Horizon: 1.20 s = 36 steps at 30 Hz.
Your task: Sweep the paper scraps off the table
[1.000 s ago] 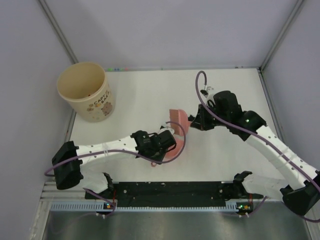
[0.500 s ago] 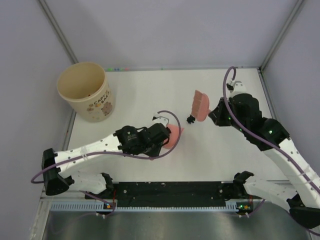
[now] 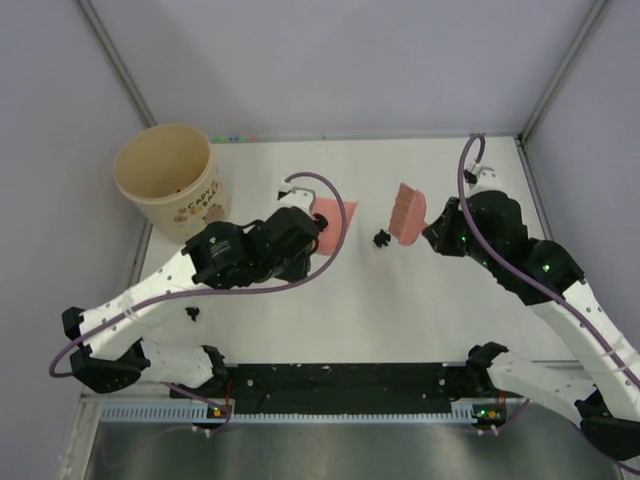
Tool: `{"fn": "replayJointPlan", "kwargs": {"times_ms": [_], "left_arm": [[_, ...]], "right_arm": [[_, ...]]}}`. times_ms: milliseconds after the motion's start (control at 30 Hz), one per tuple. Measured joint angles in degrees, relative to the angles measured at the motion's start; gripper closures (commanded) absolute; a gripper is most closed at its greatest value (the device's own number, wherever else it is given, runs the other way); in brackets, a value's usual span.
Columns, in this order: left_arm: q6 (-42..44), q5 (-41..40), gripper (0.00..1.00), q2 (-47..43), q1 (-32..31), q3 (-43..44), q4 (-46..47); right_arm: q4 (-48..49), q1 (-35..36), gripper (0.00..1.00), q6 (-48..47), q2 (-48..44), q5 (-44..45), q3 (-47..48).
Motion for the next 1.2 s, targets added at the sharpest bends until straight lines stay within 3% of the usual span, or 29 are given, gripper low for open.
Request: {"fn": "replayJointPlan", "kwargs": {"times_ms": [133, 400, 700, 1200], "left_arm": [[0.4, 1.0, 1.00, 1.2, 5.2, 6.6, -2.8], [3.3, 8.7, 1.00, 4.1, 21.8, 18.7, -6.8], [6.3, 16.5, 1.00, 11.4, 34.9, 32.0, -8.5], [5.5, 32.5, 1.00, 15.1, 54.8, 37.4, -8.7]], "right_arm": [[0.0, 0.0, 1.00, 0.9, 0.5, -0.2, 0.0], [0.0, 0.0, 1.00, 2.0, 0.8, -0.9, 0.0], [-0.4, 0.0, 1.00, 3.4, 0.7, -1.7, 0.0], [-1.7, 0.0, 1.00, 6.9, -1.8, -3.5, -3.3]]}}
